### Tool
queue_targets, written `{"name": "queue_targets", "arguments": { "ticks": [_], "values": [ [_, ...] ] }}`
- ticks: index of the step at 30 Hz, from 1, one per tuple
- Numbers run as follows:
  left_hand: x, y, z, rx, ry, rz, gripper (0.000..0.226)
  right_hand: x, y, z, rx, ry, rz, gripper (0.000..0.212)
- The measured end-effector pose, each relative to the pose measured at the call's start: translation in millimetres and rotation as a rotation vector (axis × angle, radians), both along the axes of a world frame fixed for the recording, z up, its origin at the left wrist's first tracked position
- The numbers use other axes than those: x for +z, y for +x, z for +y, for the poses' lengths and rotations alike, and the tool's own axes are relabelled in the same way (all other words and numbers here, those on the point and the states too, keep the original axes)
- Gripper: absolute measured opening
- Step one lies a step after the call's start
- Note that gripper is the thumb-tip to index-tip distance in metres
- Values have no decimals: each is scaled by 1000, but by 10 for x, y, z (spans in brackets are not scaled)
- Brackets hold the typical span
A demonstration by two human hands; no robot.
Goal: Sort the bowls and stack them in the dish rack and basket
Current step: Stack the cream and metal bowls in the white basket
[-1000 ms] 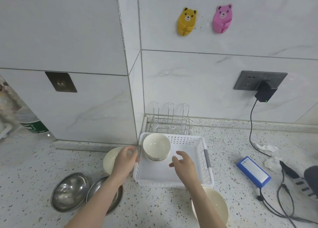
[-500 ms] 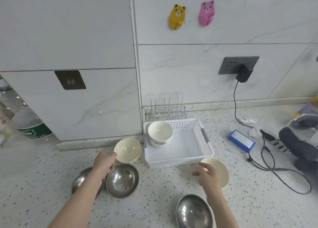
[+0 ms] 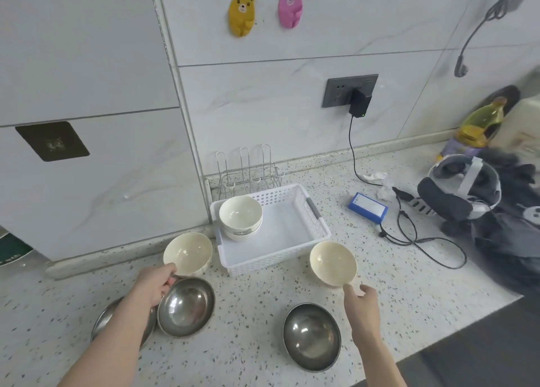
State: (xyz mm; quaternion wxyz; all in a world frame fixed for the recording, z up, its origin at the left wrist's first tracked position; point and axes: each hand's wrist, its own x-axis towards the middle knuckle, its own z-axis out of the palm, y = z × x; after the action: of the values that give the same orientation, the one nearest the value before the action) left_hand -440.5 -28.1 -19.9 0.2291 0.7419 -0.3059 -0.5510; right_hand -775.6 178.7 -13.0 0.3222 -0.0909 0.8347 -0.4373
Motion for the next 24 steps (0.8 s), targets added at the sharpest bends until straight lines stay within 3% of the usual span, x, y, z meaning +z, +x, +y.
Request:
{"name": "queue_targets", "arguments": {
  "ticks": [9,17,24],
  "values": [
    [124,38,95,152,-70,54,6,-73,-169,-108,81,29,-219,54],
    [204,-28,375,213,-122,143,12,-155,-224,-152,84,-55,-337,39],
    [279,-333,744,185,-161,250,15,-211,-306,-66,-59,-122,-248,35]
  ]
}}
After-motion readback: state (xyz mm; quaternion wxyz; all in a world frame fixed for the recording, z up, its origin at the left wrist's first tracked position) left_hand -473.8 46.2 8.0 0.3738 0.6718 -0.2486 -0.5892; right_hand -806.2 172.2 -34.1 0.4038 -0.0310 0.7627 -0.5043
